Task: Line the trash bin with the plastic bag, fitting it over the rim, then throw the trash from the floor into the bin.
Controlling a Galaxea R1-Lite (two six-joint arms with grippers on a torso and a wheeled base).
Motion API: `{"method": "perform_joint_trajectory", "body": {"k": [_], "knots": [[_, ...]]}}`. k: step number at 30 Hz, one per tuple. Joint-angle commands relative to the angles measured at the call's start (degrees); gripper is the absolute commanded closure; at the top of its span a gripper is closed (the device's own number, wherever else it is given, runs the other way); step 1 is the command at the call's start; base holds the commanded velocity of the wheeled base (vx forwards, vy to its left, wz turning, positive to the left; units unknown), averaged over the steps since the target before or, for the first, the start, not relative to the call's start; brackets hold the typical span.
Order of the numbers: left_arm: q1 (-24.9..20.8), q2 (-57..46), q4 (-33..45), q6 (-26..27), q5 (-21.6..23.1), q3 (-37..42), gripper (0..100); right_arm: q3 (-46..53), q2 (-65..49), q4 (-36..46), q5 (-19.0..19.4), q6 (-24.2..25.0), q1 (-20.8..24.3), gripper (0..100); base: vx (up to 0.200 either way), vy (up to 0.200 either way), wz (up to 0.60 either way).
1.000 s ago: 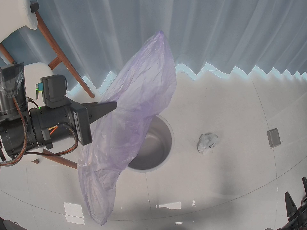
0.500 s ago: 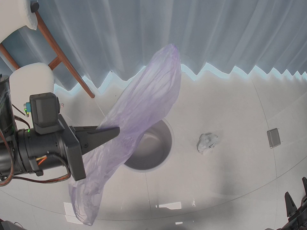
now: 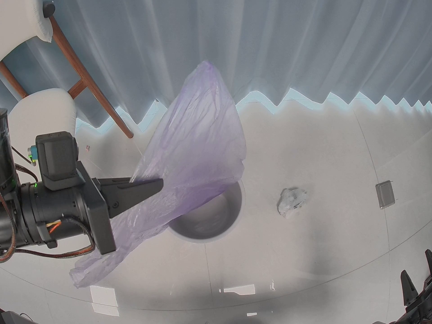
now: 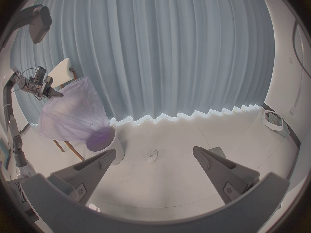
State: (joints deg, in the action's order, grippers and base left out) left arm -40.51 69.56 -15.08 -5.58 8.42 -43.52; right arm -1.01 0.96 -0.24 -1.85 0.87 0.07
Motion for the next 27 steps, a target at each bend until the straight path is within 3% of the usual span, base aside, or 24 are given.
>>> {"method": "perform_joint_trajectory", "body": {"k": [1,8,9,16,27], "knots": [[3.2,3.8,-0.4,0.1,0.1,-0.9,100,1.0,-1.0,0.0,0.0,0.0,0.0,0,0.000,0.000,0.00],[7.5,8.0,-0.3,2.2,2.0,-2.9,100,1.0,-1.0,0.0,0.0,0.0,0.0,0,0.000,0.000,0.00],[8.5,11.1,-0.5,3.1,4.4,-4.6,100,1.0,-1.0,0.0,0.0,0.0,0.0,0,0.000,0.000,0.00],[7.7,18.5,-4.7,3.3,4.7,-11.9,100,1.0,-1.0,0.0,0.0,0.1,0.0,0,0.000,0.000,0.00],[8.0,22.1,-5.7,3.2,4.1,-12.1,100,0.8,-1.0,0.3,0.4,-1.3,0.0,0,0.000,0.000,0.00]]}}
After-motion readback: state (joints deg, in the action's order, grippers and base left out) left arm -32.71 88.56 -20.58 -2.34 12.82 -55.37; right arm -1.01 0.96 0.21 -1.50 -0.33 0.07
